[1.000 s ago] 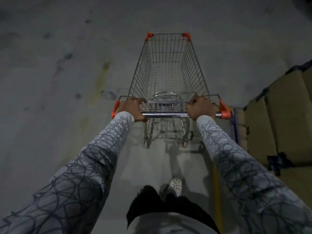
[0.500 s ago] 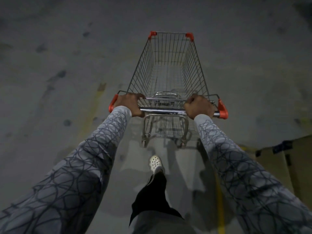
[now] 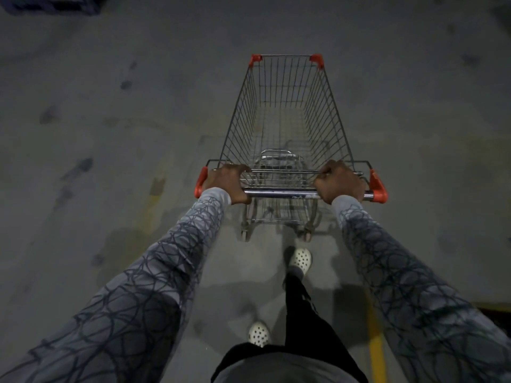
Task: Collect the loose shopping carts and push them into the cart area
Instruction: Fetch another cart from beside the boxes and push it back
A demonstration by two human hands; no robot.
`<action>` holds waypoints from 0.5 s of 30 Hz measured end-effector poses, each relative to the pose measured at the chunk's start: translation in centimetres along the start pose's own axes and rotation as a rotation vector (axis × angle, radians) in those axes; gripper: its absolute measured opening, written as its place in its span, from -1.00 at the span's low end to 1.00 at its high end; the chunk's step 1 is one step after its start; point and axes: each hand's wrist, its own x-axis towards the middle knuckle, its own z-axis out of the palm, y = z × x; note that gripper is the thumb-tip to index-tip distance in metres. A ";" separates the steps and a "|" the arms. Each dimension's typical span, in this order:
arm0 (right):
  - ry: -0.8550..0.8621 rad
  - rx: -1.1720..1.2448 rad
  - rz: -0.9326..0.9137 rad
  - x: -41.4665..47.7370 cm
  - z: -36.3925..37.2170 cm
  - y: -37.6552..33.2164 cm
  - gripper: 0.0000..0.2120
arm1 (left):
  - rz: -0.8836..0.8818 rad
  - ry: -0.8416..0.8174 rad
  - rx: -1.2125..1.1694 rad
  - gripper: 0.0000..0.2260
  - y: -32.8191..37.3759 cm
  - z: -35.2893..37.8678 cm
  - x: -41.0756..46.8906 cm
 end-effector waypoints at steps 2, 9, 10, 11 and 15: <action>-0.002 -0.001 -0.015 5.1 -0.1 -1.1 -0.75 | -0.004 0.008 0.004 -0.23 0.6 -1.3 4.7; -0.040 -0.012 -0.056 23.8 -1.3 -5.0 -0.67 | -0.047 0.046 -0.001 -0.20 3.2 -6.6 21.2; -0.048 -0.002 -0.062 26.4 -1.3 -5.5 -0.62 | -0.061 0.050 -0.001 -0.19 3.5 -7.3 23.5; -0.056 0.003 -0.068 28.9 -1.4 -6.0 -0.60 | -0.072 0.050 -0.006 -0.17 3.8 -8.0 25.6; -0.094 -0.017 -0.115 38.1 -2.0 -8.7 -0.64 | -0.101 0.061 -0.035 -0.19 4.9 -10.9 33.4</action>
